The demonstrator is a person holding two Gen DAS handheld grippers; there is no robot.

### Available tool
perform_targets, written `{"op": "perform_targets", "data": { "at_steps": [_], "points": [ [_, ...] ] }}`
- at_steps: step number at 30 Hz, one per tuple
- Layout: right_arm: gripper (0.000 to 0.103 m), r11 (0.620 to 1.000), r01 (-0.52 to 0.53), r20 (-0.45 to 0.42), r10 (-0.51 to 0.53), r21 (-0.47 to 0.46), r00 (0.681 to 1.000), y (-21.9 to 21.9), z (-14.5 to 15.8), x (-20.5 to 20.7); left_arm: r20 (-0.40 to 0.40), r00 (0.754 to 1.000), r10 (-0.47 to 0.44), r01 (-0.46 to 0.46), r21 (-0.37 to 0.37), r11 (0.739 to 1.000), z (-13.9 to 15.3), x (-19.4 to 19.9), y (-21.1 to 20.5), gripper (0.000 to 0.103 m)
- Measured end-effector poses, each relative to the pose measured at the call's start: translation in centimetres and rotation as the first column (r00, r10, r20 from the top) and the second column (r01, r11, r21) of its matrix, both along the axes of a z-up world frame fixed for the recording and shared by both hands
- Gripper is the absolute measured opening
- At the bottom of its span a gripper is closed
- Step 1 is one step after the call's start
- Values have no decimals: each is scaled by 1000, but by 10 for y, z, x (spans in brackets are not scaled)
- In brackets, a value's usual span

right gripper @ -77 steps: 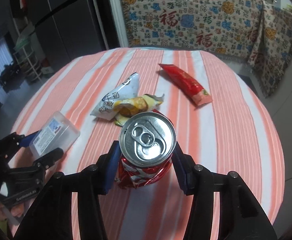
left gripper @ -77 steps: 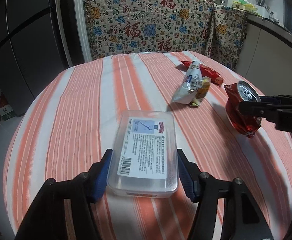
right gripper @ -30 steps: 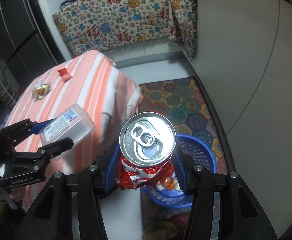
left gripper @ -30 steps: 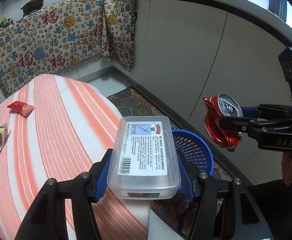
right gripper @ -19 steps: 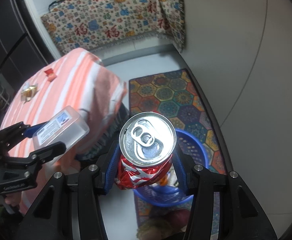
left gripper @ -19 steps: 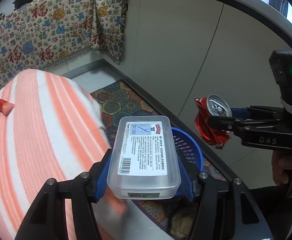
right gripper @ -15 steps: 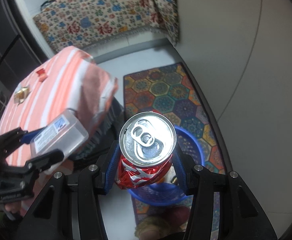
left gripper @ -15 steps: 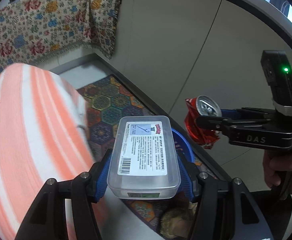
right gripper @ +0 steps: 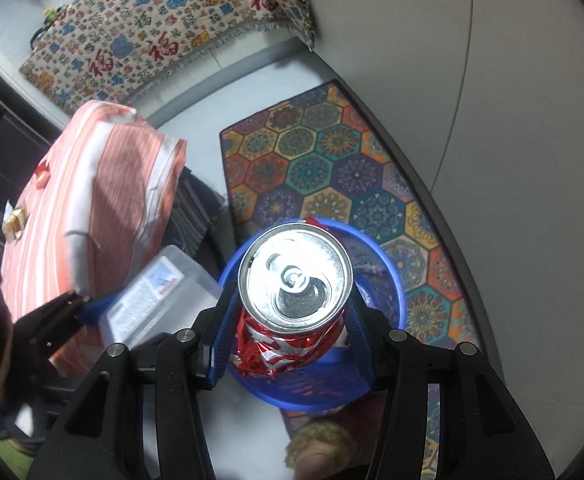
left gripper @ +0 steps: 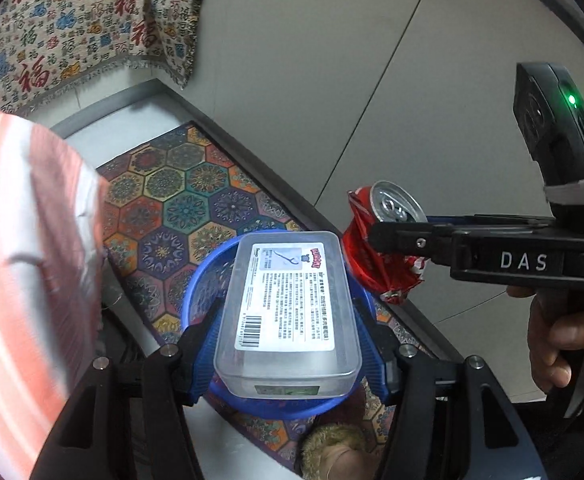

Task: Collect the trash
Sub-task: 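Carry box and can over the blue wastebasket and open both tools to drop them, then move both tools back over the table toward the remaining trash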

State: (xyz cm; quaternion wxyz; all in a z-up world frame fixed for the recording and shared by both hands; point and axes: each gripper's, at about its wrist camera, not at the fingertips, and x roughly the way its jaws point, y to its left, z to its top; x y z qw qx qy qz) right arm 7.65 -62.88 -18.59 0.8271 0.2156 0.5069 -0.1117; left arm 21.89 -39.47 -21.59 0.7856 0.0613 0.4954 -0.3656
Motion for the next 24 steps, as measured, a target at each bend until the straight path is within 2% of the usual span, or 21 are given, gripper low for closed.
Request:
{"op": "perform_targets", "data": {
  "at_steps": [2, 3, 8, 11, 13, 17, 18, 20, 22, 24],
  "points": [
    [72, 1000, 22, 4, -22, -1, 1000, -2, 0, -1, 14, 1000, -2, 2, 9, 1000, -6, 1, -3, 74],
    [85, 999, 36, 10, -36, -3, 999, -3, 0, -2, 29, 1000, -1, 1, 10, 1000, -7, 1, -5, 74],
    [87, 996, 72, 55, -69, -54, 996, -4, 13, -7, 68, 998, 15, -15, 2, 1000, 1, 0, -2, 74],
    [93, 991, 78, 98, -67, -108, 993, 3, 25, -12, 104, 993, 57, -53, -42, 998, 23, -5, 12, 74],
    [101, 985, 76, 134, -56, -152, 989, 8, 35, -14, 133, 988, 80, -71, -75, 995, 45, -12, 27, 74],
    [102, 952, 60, 230, 11, -300, 973, 32, 62, -20, 190, 975, 113, -96, -97, 991, 84, -28, 69, 74],
    [102, 938, 60, 262, 33, -341, 964, 39, 70, -22, 205, 970, 128, -111, -91, 990, 93, -32, 84, 74],
    [103, 894, 82, 366, 96, -441, 926, 59, 94, -30, 217, 963, 162, -149, -76, 986, 101, -38, 114, 74],
    [103, 846, 117, 499, 190, -520, 845, 87, 117, -44, 225, 950, 218, -211, -53, 976, 104, -43, 153, 74],
    [103, 830, 102, 543, 261, -549, 798, 114, 129, -47, 242, 932, 271, -273, -23, 962, 103, -49, 190, 74]
  ]
}}
